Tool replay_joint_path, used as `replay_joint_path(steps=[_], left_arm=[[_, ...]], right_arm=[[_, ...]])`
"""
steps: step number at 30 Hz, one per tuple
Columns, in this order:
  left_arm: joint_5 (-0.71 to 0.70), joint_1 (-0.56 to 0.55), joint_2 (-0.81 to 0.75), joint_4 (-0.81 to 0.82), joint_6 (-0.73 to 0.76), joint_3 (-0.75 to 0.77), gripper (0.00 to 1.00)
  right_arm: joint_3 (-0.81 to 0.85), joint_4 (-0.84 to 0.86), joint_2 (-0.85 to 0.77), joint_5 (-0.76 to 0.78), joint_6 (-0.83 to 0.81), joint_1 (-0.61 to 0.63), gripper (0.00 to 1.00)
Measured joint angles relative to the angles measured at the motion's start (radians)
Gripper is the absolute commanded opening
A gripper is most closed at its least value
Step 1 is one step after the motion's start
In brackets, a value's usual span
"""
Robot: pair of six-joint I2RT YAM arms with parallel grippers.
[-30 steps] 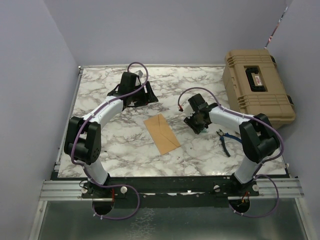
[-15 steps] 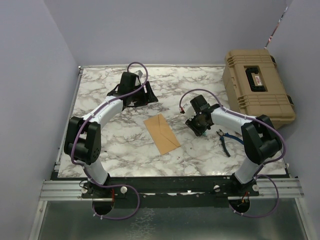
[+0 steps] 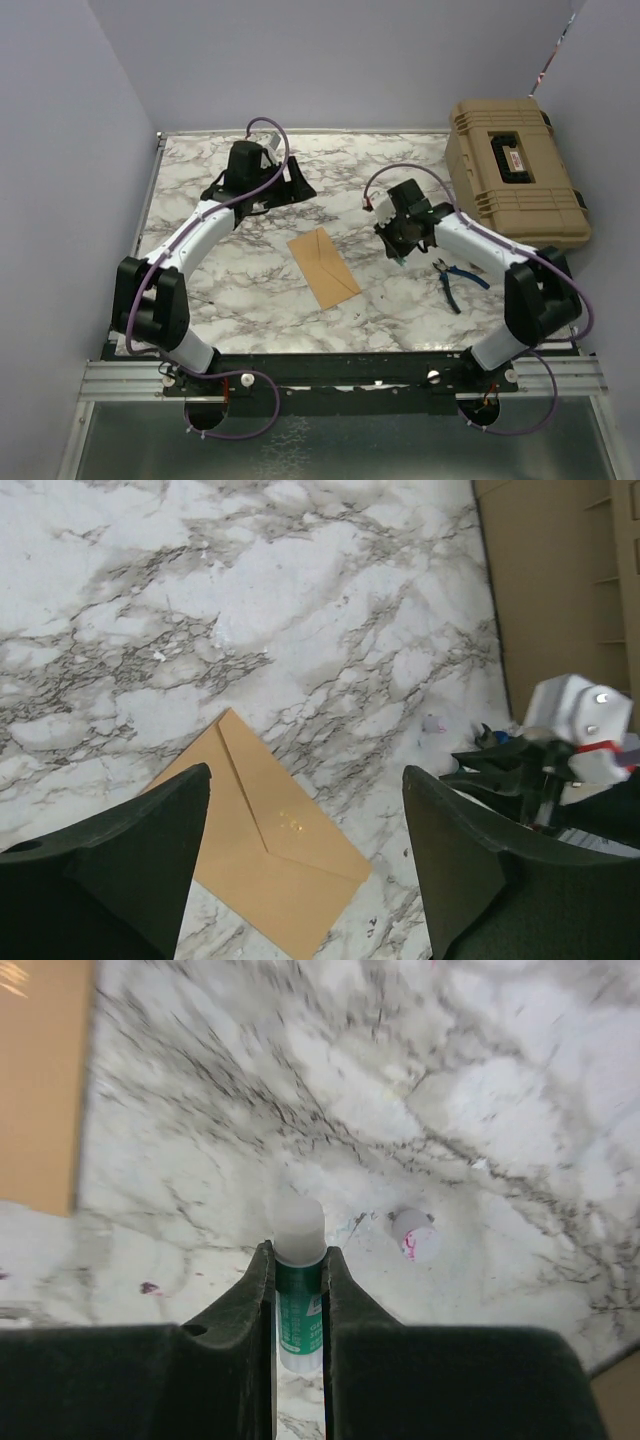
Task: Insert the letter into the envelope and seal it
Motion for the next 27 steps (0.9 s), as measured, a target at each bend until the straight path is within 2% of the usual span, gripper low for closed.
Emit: replay_joint_path(steps=[2, 3, 4, 9, 10, 14, 21, 27], left_arm=[[0.022, 0.000, -0.037, 0.024, 0.004, -0.023, 0.85], [0.037, 0.000, -0.054, 0.037, 0.006, -0.032, 0.92], [0.058, 0.000, -0.070, 0.056, 0.008, -0.040, 0.93], [0.214, 0.001, -0.113, 0.195, -0.003, -0.079, 0.92], [0.285, 0.000, -0.122, 0.258, -0.022, -0.100, 0.92], [0.426, -0.016, -0.147, 0.395, -0.061, -0.135, 0.91], [0.539, -0.062, -0.211, 0.543, -0.088, -0.140, 0.78], [0.581, -0.074, -0.229, 0.644, -0.137, -0.185, 0.57]], right_arm=[[0.023, 0.004, -0.076, -0.040, 0.026, 0.000, 0.06], [0.039, 0.011, -0.116, -0.063, 0.041, 0.000, 0.06], [0.058, 0.024, -0.152, -0.089, 0.060, 0.000, 0.06], [0.138, 0.192, -0.282, -0.245, 0.202, 0.000, 0.08], [0.142, 0.240, -0.296, -0.282, 0.245, 0.000, 0.09], [0.145, 0.404, -0.310, -0.423, 0.428, 0.000, 0.10], [0.127, 0.676, -0.290, -0.612, 0.741, 0.000, 0.10], [0.097, 0.873, -0.257, -0.700, 0.933, 0.000, 0.10]])
